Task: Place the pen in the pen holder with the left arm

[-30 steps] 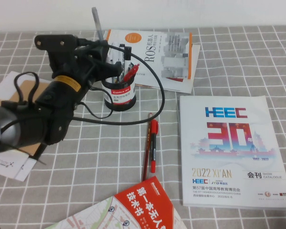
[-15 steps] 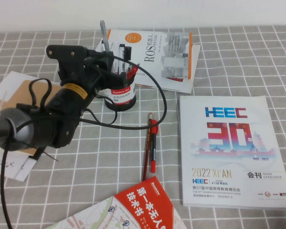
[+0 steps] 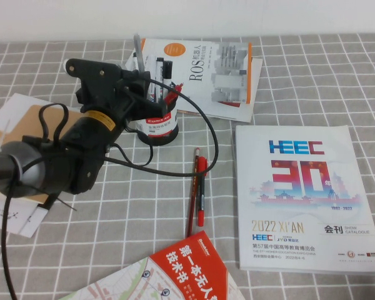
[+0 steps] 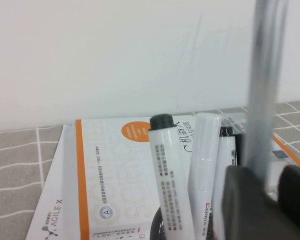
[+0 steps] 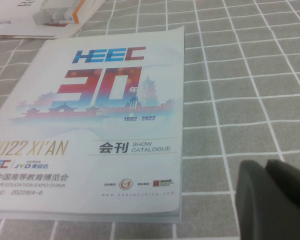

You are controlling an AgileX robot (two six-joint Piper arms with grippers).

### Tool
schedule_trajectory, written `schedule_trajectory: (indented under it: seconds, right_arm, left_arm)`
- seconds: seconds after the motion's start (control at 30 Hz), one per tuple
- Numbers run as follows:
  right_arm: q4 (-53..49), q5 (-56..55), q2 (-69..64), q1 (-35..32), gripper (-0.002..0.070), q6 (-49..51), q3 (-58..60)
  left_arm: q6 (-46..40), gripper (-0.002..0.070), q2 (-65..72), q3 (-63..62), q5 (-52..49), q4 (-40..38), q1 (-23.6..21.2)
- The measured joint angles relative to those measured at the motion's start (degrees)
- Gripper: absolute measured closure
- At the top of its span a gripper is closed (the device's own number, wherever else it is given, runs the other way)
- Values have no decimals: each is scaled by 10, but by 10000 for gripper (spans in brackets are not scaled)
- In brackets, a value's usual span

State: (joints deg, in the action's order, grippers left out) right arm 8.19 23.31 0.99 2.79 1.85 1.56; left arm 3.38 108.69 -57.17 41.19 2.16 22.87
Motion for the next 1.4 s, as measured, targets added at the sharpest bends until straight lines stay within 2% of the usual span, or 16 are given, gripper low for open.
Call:
schedule_trajectory:
  seconds: [0.17, 0.4, 0.47, 0.53, 0.63, 0.73, 0.87, 1.13, 1.4]
  right_arm:
    - [0, 0, 0, 0, 689, 0, 0]
    - [0, 0, 0, 0, 689, 0, 0]
    - [0, 0, 0, 0, 689, 0, 0]
    - [0, 0, 0, 0, 689, 0, 0]
    - [0, 0, 0, 0, 689, 0, 0]
    - [0, 0, 0, 0, 689, 0, 0]
    - [0, 0, 0, 0, 689, 0, 0]
    - [0, 0, 0, 0, 689, 0, 0]
    - [0, 0, 0, 0, 689, 0, 0]
  left_arm:
    - [-4, 425, 0, 0, -3, -14, 0]
    - [-4, 402, -47, 0, -68, -29, 0]
    - [-4, 426, -81, 0, -113, -30, 0]
    - [-4, 482, -121, 0, -176, -30, 0]
    - [-4, 603, -193, 0, -277, -22, 0]
    - [-4, 655, -260, 1, -363, -13, 0]
    - [-4, 672, -361, 40, -418, -9, 0]
    - [-1, 675, -559, 178, -452, -12, 0]
    - [42, 675, -667, 309, -497, -15, 0]
